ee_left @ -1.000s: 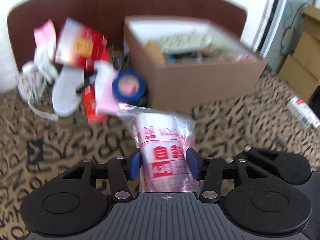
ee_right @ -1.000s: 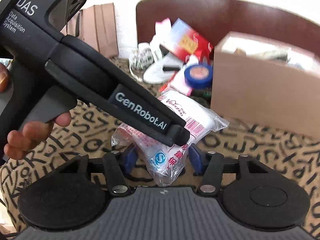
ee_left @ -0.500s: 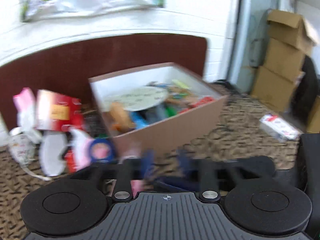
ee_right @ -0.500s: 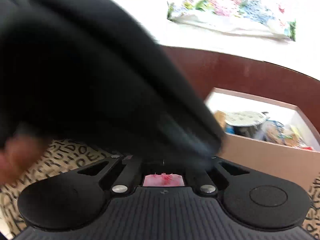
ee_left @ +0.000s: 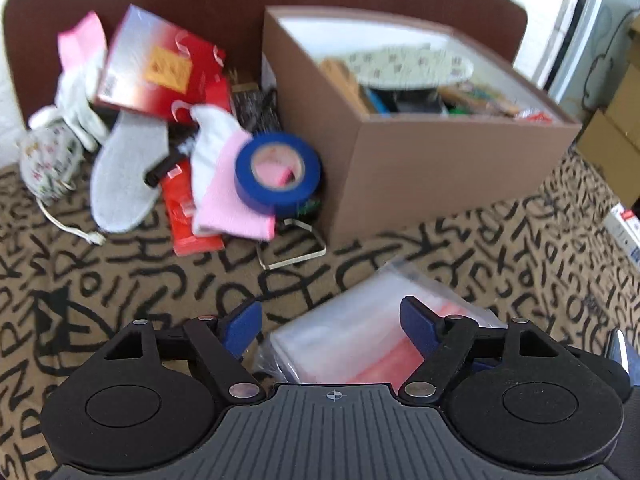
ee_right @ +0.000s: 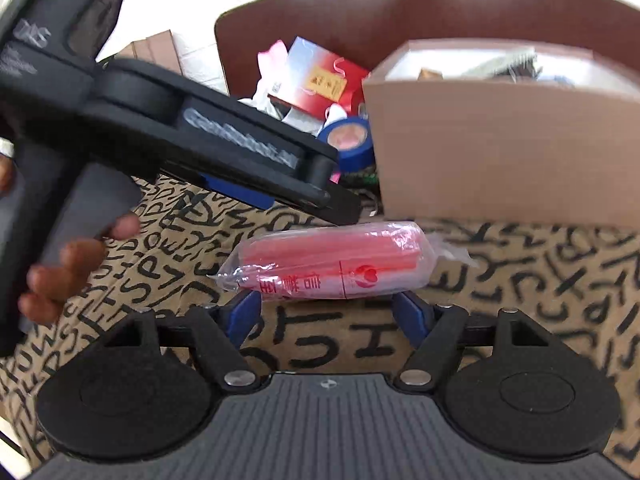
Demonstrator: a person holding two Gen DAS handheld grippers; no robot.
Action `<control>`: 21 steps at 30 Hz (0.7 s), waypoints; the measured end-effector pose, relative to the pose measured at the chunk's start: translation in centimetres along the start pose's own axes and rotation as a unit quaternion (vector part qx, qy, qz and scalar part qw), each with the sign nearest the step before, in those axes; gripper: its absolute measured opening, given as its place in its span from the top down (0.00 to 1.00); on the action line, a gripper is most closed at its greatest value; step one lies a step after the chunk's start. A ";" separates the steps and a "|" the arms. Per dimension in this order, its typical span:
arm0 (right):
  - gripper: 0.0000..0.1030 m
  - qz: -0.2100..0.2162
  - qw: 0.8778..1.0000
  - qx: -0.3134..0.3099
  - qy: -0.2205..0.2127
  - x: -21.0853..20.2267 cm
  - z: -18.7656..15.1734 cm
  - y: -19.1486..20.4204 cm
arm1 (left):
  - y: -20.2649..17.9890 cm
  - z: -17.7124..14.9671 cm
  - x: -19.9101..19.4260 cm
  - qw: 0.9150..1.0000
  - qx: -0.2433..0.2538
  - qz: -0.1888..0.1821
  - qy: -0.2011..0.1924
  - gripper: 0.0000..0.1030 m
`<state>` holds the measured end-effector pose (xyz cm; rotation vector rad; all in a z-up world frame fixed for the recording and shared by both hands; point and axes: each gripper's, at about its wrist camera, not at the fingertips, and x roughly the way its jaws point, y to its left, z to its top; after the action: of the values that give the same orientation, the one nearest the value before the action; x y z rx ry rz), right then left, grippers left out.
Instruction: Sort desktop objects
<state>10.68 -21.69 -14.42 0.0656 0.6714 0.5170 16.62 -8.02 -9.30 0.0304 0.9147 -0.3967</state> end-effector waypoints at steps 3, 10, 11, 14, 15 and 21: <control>0.22 0.007 1.000 0.021 0.004 0.3 -0.6 -0.2 | 0.9 0.0 1.1 1.000 -0.004 0.007 0.003 0.11; 0.22 -0.002 0.995 0.093 -0.022 1.2 0.4 -0.6 | 2.8 0.4 2.2 0.999 -0.010 -0.028 0.023 0.12; 0.21 -0.005 0.995 0.093 -0.020 1.4 0.6 -0.6 | 3.0 0.5 2.4 0.999 -0.012 -0.034 0.028 0.12; 0.16 -0.008 0.997 0.077 -0.007 -0.1 -0.3 0.3 | 2.7 0.7 2.5 0.998 -0.007 -0.050 0.039 0.12; 0.15 -0.005 0.998 0.067 -0.003 -0.3 -0.3 0.7 | 2.5 0.6 2.4 0.998 0.002 -0.058 0.041 0.12; 0.15 0.006 0.996 0.086 -0.006 -1.9 -1.3 0.2 | 2.2 -0.3 1.4 0.997 0.017 -0.061 0.044 0.11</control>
<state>8.58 -22.53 -14.30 0.2344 0.7040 0.4698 17.94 -6.40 -10.85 0.0231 0.9995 -0.5280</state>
